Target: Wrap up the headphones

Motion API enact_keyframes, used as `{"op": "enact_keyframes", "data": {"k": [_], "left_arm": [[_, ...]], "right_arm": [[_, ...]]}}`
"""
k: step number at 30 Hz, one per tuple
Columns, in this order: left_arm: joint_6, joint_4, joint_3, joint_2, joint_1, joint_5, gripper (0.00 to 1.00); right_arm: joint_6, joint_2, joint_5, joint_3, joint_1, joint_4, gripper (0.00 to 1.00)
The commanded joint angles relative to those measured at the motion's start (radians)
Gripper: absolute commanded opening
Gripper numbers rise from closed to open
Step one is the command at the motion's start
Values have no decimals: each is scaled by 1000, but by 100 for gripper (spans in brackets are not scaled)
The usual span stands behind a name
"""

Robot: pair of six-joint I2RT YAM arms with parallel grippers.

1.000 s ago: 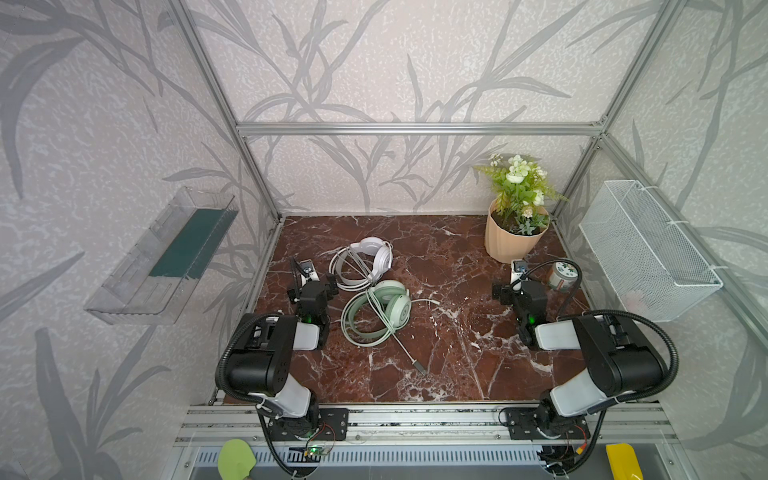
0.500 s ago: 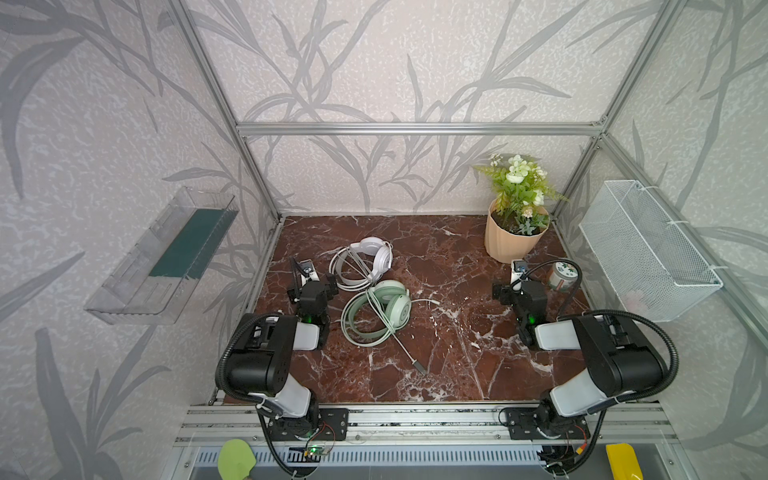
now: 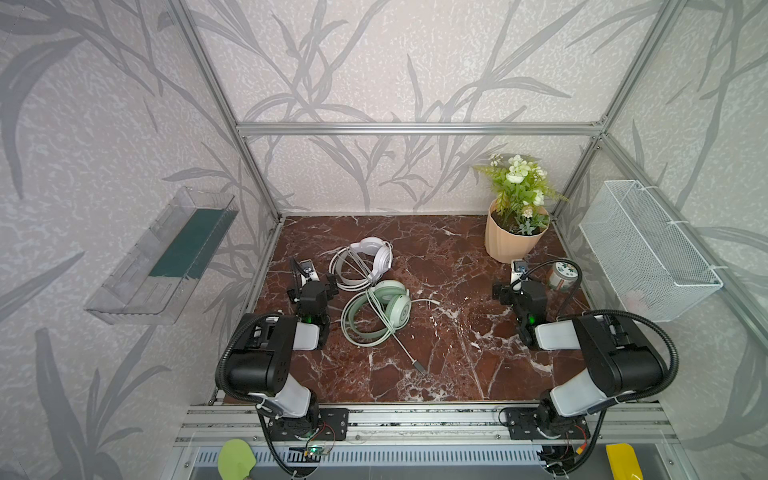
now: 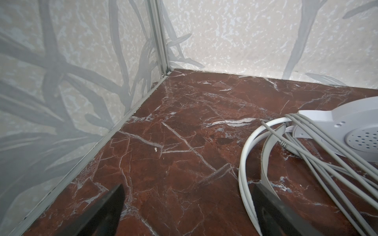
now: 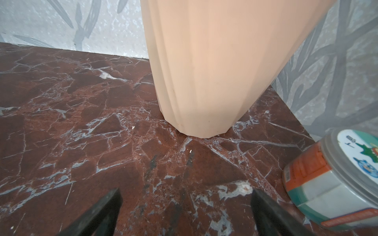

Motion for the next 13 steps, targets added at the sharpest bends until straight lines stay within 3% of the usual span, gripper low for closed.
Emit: {"op": "enact_keyframes", "data": {"k": [1,13], "left_arm": [[21,25,-9,10,-1,-13,99],[21,25,-9,10,-1,-13,99]], "right_arm": [[-3,8,11,-4,4,30,99],[-4,9,9,0,3,25,99]]}}
